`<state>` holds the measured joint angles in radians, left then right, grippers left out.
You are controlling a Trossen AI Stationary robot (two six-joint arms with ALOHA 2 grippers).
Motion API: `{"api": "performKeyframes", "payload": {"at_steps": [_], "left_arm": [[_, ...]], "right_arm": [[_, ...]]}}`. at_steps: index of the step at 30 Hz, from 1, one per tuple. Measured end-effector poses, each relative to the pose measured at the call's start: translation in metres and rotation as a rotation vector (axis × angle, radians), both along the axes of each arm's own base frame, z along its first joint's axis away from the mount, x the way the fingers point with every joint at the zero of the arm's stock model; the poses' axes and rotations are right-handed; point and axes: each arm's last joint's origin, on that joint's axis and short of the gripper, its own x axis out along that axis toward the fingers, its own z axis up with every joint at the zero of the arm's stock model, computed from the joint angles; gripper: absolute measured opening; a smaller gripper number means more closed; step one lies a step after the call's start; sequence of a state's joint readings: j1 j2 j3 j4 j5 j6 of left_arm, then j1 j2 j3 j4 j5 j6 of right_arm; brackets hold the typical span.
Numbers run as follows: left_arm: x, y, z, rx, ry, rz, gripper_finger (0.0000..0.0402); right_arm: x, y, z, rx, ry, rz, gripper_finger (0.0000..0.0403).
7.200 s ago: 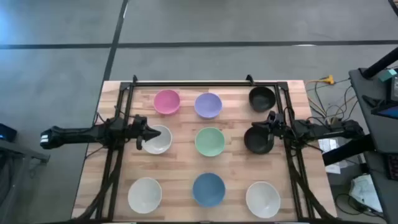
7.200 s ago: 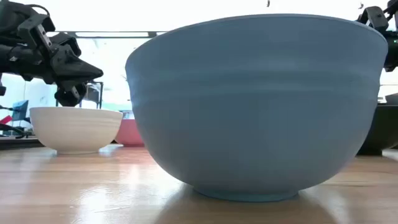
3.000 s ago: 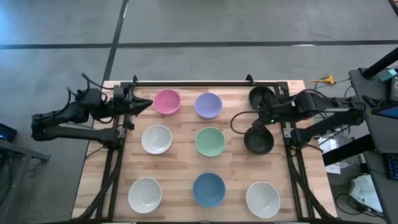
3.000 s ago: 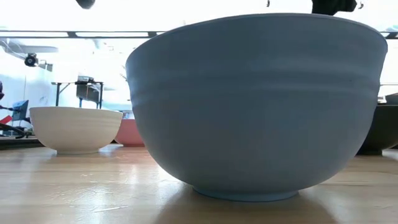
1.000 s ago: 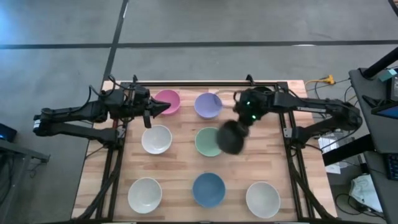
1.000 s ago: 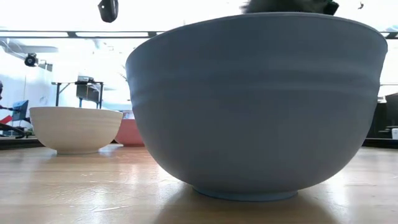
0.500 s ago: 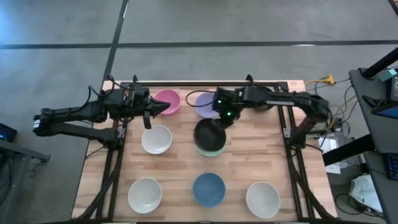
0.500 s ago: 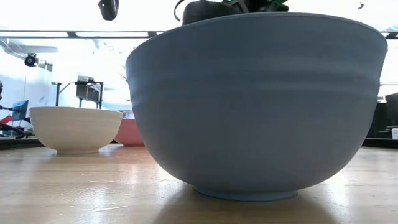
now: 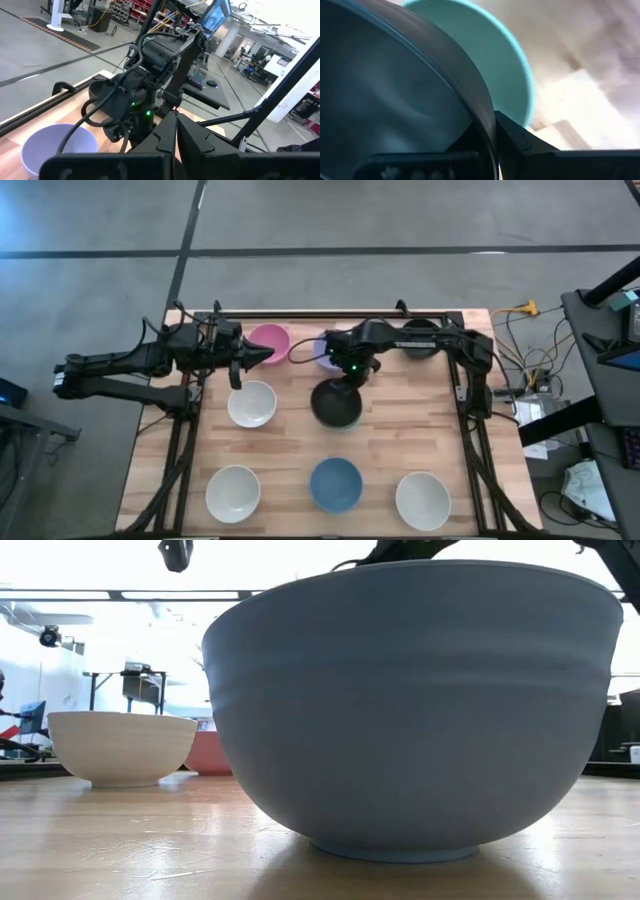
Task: Nest bowls inside each other
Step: Stack the bottom black bowl on top of the green bowl
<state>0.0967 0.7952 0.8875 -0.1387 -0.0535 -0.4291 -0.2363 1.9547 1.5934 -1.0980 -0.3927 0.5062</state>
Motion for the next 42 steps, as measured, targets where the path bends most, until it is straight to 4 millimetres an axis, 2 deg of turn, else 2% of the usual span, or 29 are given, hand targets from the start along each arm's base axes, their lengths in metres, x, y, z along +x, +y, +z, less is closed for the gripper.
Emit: {"api": "performKeyframes", "payload": {"at_steps": [4, 10, 20, 27, 37, 42], "left_arm": [[0.0, 0.0, 0.0, -0.002, 0.0, -0.001, 0.0], [0.0, 0.0, -0.001, -0.003, 0.002, -0.002, 0.0], [0.001, 0.0, -0.002, -0.003, 0.007, -0.002, 0.0], [0.001, 0.0, -0.002, -0.003, 0.005, -0.002, 0.0], [0.001, 0.0, -0.001, -0.009, 0.001, -0.002, 0.0], [0.001, 0.0, -0.001, -0.01, 0.001, -0.001, 0.0]], "right_arm": [[0.0, -0.002, 0.0, -0.052, 0.065, 0.015, 0.0013], [0.001, 0.0, 0.002, -0.074, 0.052, 0.031, 0.0013], [0.008, 0.014, -0.013, -0.068, 0.091, 0.079, 0.0013], [0.008, 0.013, -0.014, -0.12, 0.088, 0.081, 0.0013], [0.009, 0.018, -0.014, -0.063, 0.054, 0.145, 0.0013], [0.009, 0.018, -0.013, -0.052, 0.048, 0.154, 0.0038]]}}
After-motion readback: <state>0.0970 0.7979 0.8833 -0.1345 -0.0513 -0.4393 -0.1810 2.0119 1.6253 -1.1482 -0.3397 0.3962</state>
